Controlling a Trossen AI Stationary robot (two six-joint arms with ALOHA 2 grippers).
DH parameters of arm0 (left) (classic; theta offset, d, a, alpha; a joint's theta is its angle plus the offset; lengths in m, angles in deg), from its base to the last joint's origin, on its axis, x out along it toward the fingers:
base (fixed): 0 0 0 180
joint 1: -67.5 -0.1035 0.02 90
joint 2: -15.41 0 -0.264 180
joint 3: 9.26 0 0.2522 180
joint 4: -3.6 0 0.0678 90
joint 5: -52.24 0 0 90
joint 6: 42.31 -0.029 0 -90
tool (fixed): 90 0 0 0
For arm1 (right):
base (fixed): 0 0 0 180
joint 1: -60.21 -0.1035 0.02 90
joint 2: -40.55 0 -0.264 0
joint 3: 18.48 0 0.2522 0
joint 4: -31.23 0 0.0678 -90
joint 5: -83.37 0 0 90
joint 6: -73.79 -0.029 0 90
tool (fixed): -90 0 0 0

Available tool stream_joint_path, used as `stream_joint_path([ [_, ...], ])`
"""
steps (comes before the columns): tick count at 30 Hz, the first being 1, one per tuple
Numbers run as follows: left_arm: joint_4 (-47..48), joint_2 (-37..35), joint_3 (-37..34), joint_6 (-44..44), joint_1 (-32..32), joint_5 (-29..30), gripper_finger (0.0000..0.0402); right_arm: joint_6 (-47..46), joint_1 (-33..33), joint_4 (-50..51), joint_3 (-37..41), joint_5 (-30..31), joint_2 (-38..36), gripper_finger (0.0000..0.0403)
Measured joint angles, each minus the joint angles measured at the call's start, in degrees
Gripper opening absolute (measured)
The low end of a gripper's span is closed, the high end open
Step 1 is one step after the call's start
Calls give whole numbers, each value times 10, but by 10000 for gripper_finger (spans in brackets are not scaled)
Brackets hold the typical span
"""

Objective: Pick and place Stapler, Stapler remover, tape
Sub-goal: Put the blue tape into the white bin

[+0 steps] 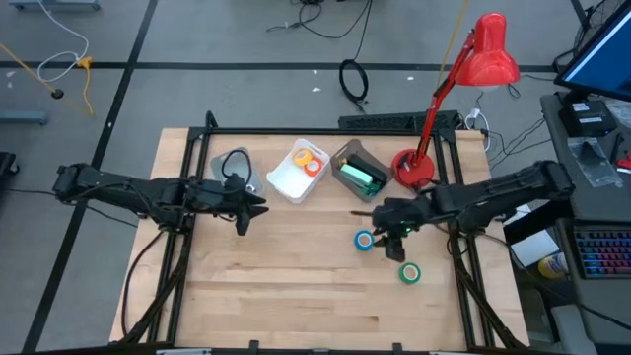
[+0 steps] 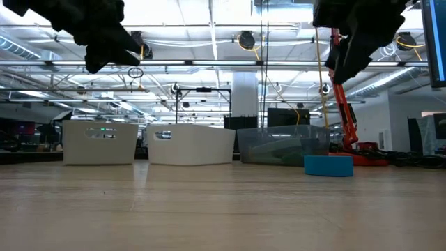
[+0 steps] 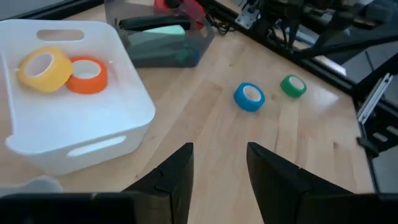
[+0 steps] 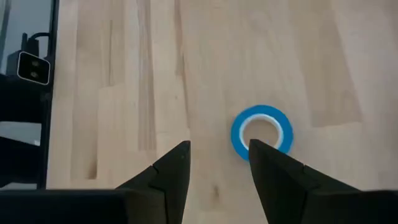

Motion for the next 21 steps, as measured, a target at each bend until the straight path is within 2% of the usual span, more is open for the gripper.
stream_joint_path([
  [6,10,-12,-8,-13,0,-3,152,-26,-6,11,-42,3,88,155],
  [13,18,-11,-8,-30,0,-4,152,-117,5,72,-84,16,169,155],
  [21,20,-12,-8,-53,-1,-5,152,-239,26,83,-92,15,208,155],
])
